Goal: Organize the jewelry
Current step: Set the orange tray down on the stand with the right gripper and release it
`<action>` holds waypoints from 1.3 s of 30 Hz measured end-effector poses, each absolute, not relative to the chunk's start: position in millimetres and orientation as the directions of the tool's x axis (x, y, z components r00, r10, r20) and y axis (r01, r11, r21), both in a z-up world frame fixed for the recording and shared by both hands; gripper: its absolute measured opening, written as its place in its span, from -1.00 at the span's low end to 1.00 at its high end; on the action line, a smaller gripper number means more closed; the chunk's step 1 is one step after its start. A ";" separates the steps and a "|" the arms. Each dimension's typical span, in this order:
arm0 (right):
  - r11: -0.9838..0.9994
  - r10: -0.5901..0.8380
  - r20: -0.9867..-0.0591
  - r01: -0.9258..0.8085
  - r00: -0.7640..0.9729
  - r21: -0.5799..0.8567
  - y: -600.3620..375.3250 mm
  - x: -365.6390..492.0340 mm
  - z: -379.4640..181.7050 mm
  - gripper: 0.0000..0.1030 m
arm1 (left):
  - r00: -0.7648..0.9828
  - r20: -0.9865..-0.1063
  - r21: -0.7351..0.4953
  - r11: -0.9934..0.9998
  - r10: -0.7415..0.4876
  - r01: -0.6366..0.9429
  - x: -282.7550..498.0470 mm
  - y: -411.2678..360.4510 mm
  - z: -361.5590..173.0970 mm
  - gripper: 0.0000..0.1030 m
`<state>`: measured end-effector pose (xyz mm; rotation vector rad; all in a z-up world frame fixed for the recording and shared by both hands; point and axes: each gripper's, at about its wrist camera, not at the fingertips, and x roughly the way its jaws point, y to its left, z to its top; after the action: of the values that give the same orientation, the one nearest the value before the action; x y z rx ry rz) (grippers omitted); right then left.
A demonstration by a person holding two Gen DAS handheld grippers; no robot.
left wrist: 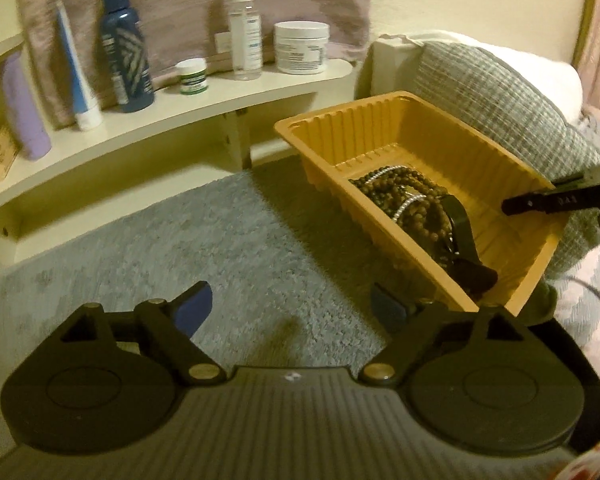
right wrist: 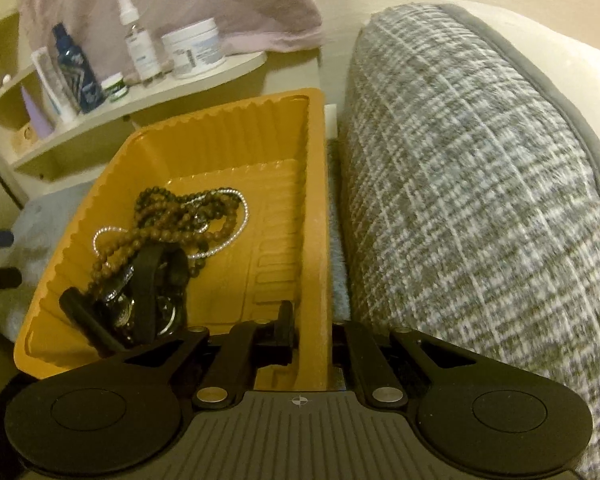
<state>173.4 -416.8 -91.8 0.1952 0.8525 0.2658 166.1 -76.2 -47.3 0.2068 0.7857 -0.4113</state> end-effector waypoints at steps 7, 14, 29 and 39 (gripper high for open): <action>0.935 0.340 -0.675 -0.160 0.655 0.316 -421.7 155.6 -82.2 0.17 | 0.647 -0.716 -0.012 0.932 -0.261 0.363 156.2 -63.3 -48.3 0.75; 0.972 0.214 -0.668 -0.084 0.713 0.221 -412.3 120.9 -54.4 0.29 | 0.655 -0.722 -0.044 0.960 -0.223 0.278 139.9 -54.8 -49.7 0.88; 0.968 0.245 -0.745 -0.121 0.620 0.218 -305.6 68.5 -33.0 0.67 | 0.665 -0.740 -0.030 0.994 -0.095 0.108 93.0 -46.5 -39.7 0.99; 0.962 0.274 -0.748 -0.179 0.605 0.207 -267.5 52.8 -31.3 0.67 | 0.674 -0.736 -0.035 0.998 -0.067 0.060 57.7 -48.1 -30.1 0.99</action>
<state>52.8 -267.5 -31.3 0.1150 0.8835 0.2626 57.7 -48.1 -30.1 -0.0083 0.8281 -0.0715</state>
